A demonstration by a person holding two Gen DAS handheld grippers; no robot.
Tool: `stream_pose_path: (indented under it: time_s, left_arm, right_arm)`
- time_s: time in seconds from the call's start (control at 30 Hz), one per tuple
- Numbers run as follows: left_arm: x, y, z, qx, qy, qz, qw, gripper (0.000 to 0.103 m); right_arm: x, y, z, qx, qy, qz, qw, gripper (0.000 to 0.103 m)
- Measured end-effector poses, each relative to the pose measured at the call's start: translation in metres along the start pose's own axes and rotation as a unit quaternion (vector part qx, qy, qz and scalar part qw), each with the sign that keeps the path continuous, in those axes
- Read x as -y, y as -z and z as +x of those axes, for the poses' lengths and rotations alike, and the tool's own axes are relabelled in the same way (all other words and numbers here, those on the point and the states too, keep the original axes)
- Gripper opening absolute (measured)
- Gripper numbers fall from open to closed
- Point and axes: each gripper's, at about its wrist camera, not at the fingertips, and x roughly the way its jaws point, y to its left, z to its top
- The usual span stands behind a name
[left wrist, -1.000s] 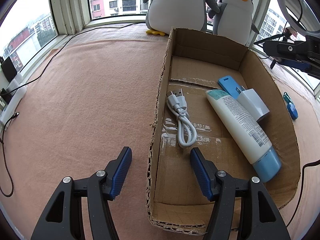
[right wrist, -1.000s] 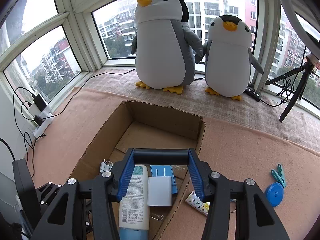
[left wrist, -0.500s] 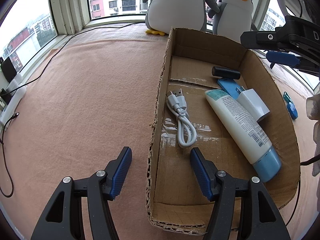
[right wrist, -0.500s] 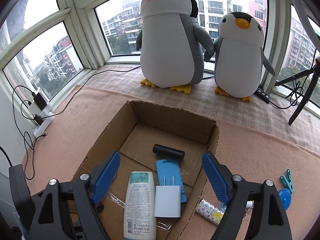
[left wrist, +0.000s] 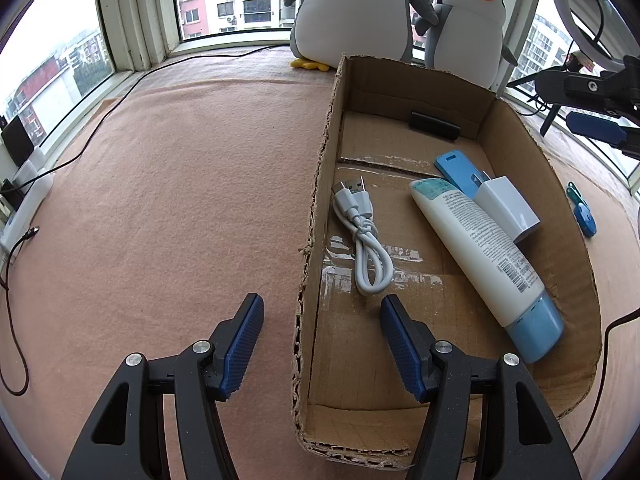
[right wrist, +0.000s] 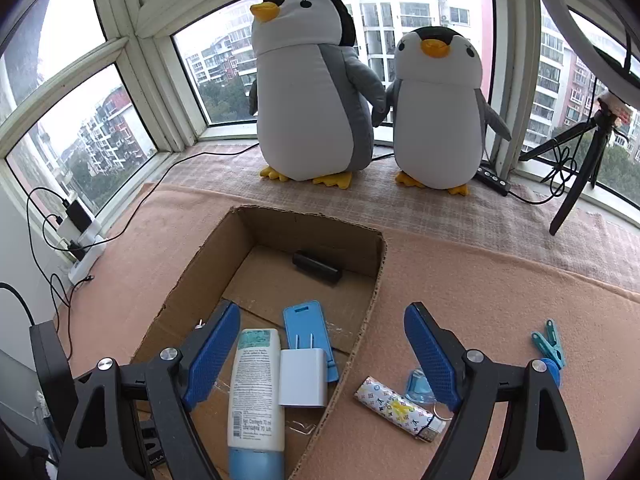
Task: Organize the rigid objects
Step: 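Move the right tool to the blue tape measure and grasp it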
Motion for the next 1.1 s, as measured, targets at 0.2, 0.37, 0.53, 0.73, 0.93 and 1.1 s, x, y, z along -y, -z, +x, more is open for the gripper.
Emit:
stream_pose_path:
  time_s: [0.2,0.37,0.53,0.73,0.93,1.1]
  left_arm:
    - [0.0,0.0,0.0,0.0,0.0,0.001,1.0,0.065]
    - [0.0,0.0,0.0,0.0,0.0,0.001,1.0,0.065]
    - [0.0,0.0,0.0,0.0,0.0,0.001,1.0,0.065]
    - [0.0,-0.001,-0.001,0.0,0.0,0.002,1.0,0.065]
    - [0.0,-0.001,-0.001,0.001,0.0,0.001,1.0,0.065]
    - [0.0,-0.001,-0.002,0.0,0.0,0.001,1.0,0.065]
  right_arm:
    - [0.038,0.015,-0.024,0.001,0.015,0.034,0.999,0.081]
    - [0.07,0.03,-0.039,-0.001,0.031,0.066,0.997,0.081]
    - [0.099,0.042,-0.049,-0.006,0.044,0.098,0.994,0.081]
    - [0.124,0.05,-0.052,-0.007,0.041,0.133,0.99,0.081]
    - [0.156,0.056,-0.052,-0.007,0.051,0.173,0.984,0.08]
    - [0.178,0.061,-0.043,-0.021,0.062,0.191,0.979,0.074]
